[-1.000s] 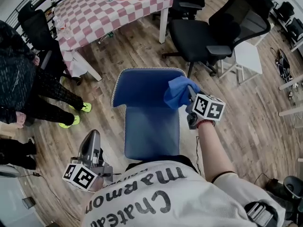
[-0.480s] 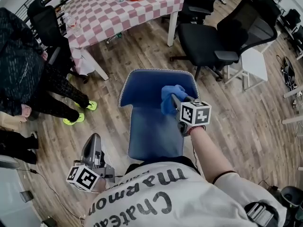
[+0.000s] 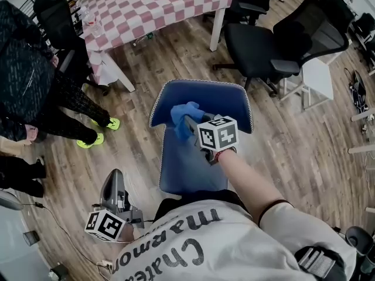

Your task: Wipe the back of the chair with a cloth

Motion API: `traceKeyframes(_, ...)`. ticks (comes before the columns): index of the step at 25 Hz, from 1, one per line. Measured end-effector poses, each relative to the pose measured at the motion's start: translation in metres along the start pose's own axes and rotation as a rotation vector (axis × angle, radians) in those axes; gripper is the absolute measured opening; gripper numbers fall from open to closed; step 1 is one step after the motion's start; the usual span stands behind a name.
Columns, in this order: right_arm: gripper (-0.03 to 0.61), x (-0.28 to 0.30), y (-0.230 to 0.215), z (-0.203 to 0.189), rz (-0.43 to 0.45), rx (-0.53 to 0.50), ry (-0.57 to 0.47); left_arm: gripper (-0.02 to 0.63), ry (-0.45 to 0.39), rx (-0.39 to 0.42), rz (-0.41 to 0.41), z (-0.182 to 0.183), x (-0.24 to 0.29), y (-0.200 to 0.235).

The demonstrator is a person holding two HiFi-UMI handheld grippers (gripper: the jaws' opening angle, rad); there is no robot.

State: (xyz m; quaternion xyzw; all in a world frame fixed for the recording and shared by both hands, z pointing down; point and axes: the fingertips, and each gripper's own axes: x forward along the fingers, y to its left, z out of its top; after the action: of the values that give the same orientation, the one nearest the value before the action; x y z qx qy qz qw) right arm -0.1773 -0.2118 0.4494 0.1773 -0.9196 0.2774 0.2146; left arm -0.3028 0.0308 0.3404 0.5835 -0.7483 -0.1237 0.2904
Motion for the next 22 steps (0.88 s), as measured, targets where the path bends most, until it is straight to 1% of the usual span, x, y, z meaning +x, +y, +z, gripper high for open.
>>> traceKeyframes(6,0.046,0.021,0.031,0.013,0.09,-0.052,0.001,0.003,0.006,-0.03,0.038,-0.006,-0.004,0.011)
traceKeyframes(10,0.046,0.034,0.037,0.02,0.126,-0.075,-0.002,0.005,0.001,-0.028,0.045,-0.005,-0.003,0.01)
traceKeyframes(12,0.046,0.04,0.033,0.022,0.112,-0.083,-0.007,0.004,-0.003,-0.026,0.056,-0.005,-0.004,0.011)
traceKeyframes(15,0.046,0.044,0.017,0.025,0.058,-0.094,-0.034,0.004,0.003,-0.024,0.07,-0.006,-0.005,0.011)
traceKeyframes(22,0.046,0.039,-0.025,0.026,-0.044,-0.044,-0.07,0.003,0.03,-0.007,0.061,-0.007,0.001,0.008)
